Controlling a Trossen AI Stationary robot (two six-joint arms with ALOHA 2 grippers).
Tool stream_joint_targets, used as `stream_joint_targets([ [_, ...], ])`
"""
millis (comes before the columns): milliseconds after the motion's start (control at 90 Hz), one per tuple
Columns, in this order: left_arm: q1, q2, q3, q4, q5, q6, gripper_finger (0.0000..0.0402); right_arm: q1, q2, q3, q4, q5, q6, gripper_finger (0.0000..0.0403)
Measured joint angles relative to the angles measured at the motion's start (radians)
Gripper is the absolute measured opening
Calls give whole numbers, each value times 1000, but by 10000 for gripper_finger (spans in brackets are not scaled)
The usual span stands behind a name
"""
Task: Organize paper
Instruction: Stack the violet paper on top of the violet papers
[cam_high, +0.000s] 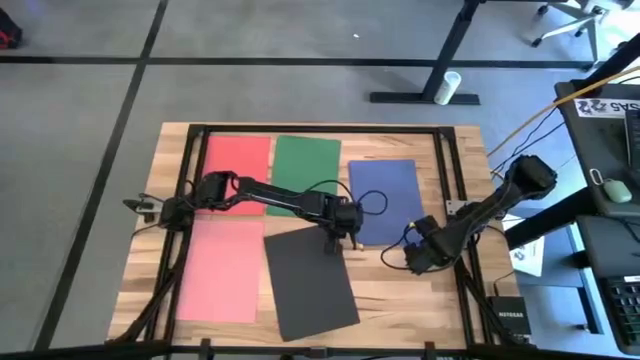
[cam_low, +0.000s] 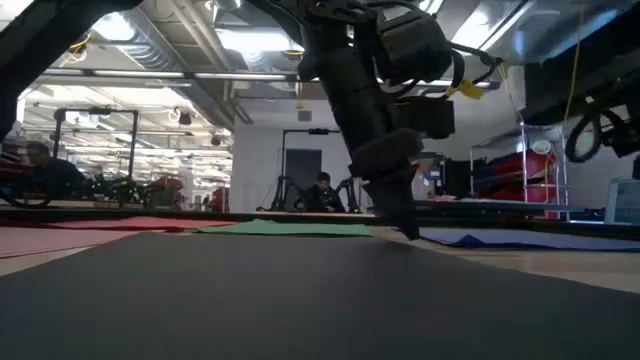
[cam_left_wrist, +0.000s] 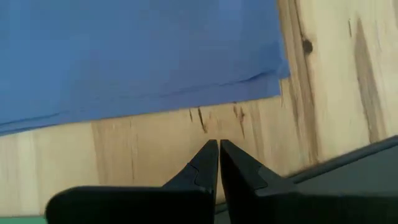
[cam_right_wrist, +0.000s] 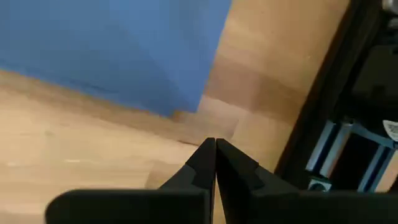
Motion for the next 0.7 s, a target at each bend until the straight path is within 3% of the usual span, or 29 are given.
stream_joint_targets([
  [700,-10,61,5,27,1,-15,0,0,32,-31,37,75,8,0],
])
